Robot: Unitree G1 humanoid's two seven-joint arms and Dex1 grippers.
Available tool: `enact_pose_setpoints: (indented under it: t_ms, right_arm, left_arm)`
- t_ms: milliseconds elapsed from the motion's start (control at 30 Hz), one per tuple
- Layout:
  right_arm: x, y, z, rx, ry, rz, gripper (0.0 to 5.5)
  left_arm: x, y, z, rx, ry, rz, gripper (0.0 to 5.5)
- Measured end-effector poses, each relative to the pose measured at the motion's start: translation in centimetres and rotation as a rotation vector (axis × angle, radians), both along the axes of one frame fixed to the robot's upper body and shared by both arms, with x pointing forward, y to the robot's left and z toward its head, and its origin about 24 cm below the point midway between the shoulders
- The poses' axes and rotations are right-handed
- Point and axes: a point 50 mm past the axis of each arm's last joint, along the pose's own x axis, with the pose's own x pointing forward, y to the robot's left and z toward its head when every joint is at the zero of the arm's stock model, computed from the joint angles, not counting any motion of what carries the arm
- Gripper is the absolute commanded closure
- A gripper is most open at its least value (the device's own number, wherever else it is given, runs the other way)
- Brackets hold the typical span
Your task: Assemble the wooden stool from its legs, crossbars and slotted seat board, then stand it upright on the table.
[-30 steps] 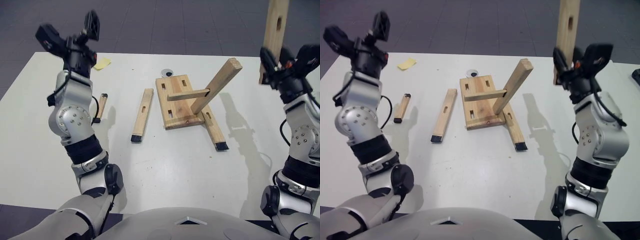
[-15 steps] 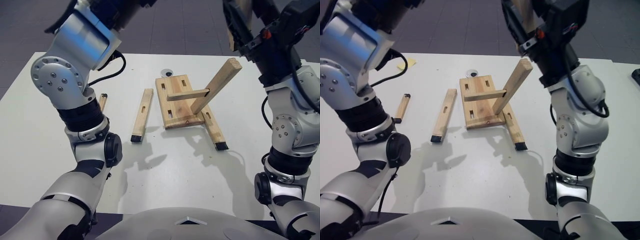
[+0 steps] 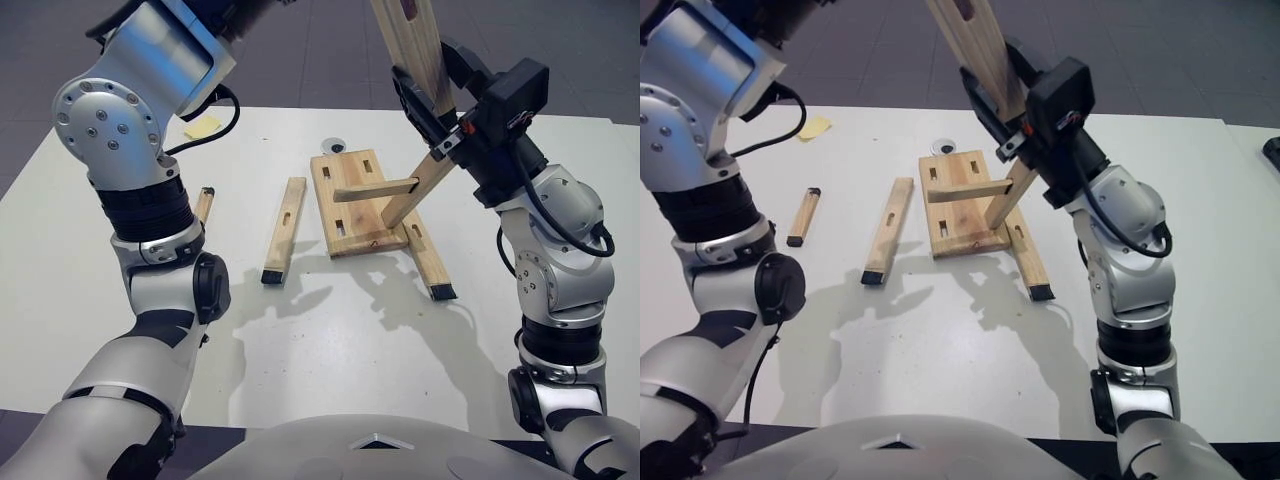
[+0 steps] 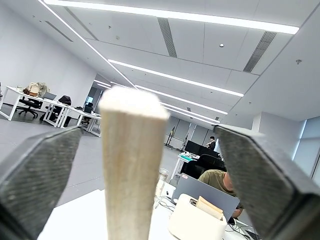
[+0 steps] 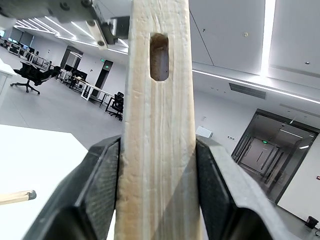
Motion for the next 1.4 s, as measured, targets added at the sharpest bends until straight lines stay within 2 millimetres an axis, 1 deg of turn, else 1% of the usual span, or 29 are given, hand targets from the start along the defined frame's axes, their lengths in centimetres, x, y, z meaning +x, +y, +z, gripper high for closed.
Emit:
enact_pose_setpoints:
  t_ms: [100, 167, 333, 400, 433, 600, 900, 933, 1000, 1067, 1100, 1167, 1267, 1300, 1333, 1367, 1400]
  right_arm:
    - [0.2, 0.0, -0.2, -0.014, -0.003, -0.010, 3.44]
    - [0.3, -0.1, -0.3, -0.020, -0.001, -0.016, 3.44]
    - [0.4, -0.1, -0.5, -0.033, 0.001, -0.010, 3.44]
    - [0.4, 0.0, -0.6, -0.038, 0.000, -0.005, 3.44]
    - [0.4, 0.1, -0.6, -0.041, 0.001, -0.002, 3.44]
    - [0.5, 0.1, -0.9, -0.054, 0.002, -0.010, 3.44]
    - [0.7, 0.1, -1.1, -0.064, -0.009, -0.011, 3.44]
    - [0.7, 0.2, -1.2, -0.067, -0.008, -0.011, 3.08]
    - [0.8, 0.3, -1.4, -0.075, 0.001, -0.019, 2.79]
    - [1.0, -0.2, -1.8, -0.067, 0.035, -0.042, 2.55]
    - [1.0, -0.5, -1.8, -0.043, 0.050, -0.042, 2.38]
    - [0.8, -1.6, -1.0, 0.091, 0.070, -0.031, 2.03]
    - [0.7, -4.7, 0.9, 0.378, 0.064, -0.086, 1.60]
    - [0.7, -6.4, 1.6, 0.482, 0.051, -0.149, 1.43]
    - [0.9, -7.8, 1.9, 0.533, 0.049, -0.236, 1.34]
    - [1.3, -9.1, 1.7, 0.528, 0.060, -0.361, 1.15]
    - [1.8, -10.2, 1.3, 0.475, 0.081, -0.483, 1.04]
  left_arm:
    - [0.0, -0.2, -0.2, 0.004, 0.008, -0.003, 1.80]
    - [0.1, -0.3, -0.5, 0.015, 0.016, -0.005, 2.23]
    - [0.3, -0.6, -0.9, 0.044, 0.022, 0.021, 2.99]
    - [0.4, -0.6, -1.0, 0.046, 0.024, 0.032, 3.41]
    - [0.5, -0.5, -1.1, 0.049, 0.025, 0.041, 3.47]
    - [0.6, -0.6, -1.2, 0.036, 0.026, 0.056, 4.31]
    - [0.8, -0.5, -1.5, 0.023, 0.045, 0.099, 4.37]
    - [0.8, -0.4, -1.6, 0.022, 0.046, 0.105, 4.37]
    - [0.8, 0.0, -2.0, 0.019, 0.040, 0.140, 4.48]
    - [0.7, 0.6, -1.9, -0.004, 0.008, 0.195, 4.48]
    - [0.7, 1.0, -1.9, -0.026, -0.007, 0.223, 4.48]
    - [0.6, 2.4, -1.8, -0.130, -0.027, 0.281, 4.48]
    - [0.5, 4.6, -1.6, -0.258, -0.044, 0.380, 4.48]
    - [0.5, 5.5, -1.7, -0.290, -0.048, 0.439, 4.48]
    - [0.6, 6.2, -1.8, -0.304, -0.040, 0.491, 4.48]
    - [0.6, 6.9, -2.3, -0.302, -0.023, 0.547, 4.48]
    - [0.6, 7.7, -2.9, -0.276, -0.005, 0.610, 4.48]
